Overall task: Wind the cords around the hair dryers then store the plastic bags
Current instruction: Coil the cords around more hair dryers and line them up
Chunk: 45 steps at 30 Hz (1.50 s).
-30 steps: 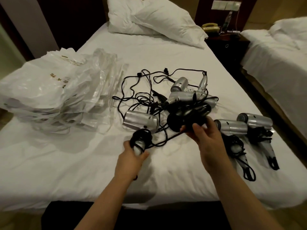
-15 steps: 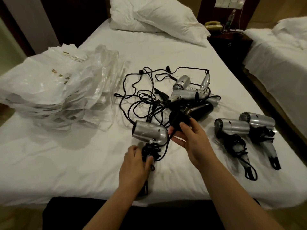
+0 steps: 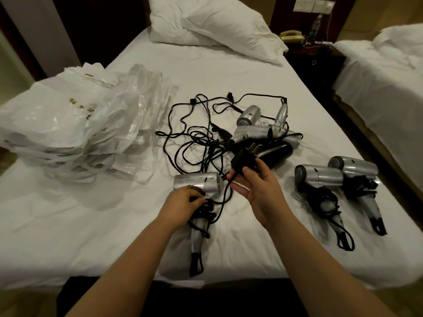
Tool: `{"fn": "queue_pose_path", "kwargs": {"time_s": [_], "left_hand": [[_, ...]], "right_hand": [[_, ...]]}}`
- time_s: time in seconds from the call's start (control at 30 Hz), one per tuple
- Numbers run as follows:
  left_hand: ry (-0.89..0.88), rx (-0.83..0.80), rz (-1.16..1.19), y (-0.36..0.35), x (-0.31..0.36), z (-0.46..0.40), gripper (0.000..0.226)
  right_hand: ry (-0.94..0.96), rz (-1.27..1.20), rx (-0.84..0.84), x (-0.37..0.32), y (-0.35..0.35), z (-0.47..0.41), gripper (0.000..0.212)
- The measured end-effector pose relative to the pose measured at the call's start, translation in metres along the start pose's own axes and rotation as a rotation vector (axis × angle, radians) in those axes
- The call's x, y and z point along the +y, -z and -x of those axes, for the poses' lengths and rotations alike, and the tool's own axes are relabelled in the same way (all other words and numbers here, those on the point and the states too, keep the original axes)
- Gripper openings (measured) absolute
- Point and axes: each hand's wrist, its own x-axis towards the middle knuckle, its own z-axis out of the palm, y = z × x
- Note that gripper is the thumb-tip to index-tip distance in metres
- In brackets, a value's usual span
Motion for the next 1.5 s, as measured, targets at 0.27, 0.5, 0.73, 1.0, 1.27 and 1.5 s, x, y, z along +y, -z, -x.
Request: {"fn": "queue_pose_path", "kwargs": {"time_s": [0.27, 0.5, 0.73, 1.0, 1.27, 1.5], "left_hand": [[0.442, 0.025, 0.46, -0.006, -0.001, 0.018, 0.02], [0.813, -0.268, 1.247, -0.034, 0.01, 0.046, 0.052], [0.654, -0.085, 1.118, -0.037, 0.022, 0.048, 0.028], [0.237, 0.318, -0.408, -0.015, 0.026, 0.045, 0.049], [-0.143, 0.118, -0.62, -0.084, 0.019, 0.084, 0.069], [0.046, 0.068, -0.117, -0.049, 0.012, 0.048, 0.031]], "right_hand": [[0.004, -0.077, -0.02, 0.0, -0.003, 0.0, 0.022], [0.026, -0.21, -0.061, -0.009, -0.006, 0.006, 0.022], [0.035, -0.105, 0.002, -0.013, 0.009, 0.013, 0.025], [0.109, 0.565, -0.054, 0.016, -0.002, 0.02, 0.027], [-0.114, 0.834, 0.103, 0.044, 0.024, 0.022, 0.023], [-0.168, 0.586, 0.209, 0.05, 0.042, 0.02, 0.026]]}}
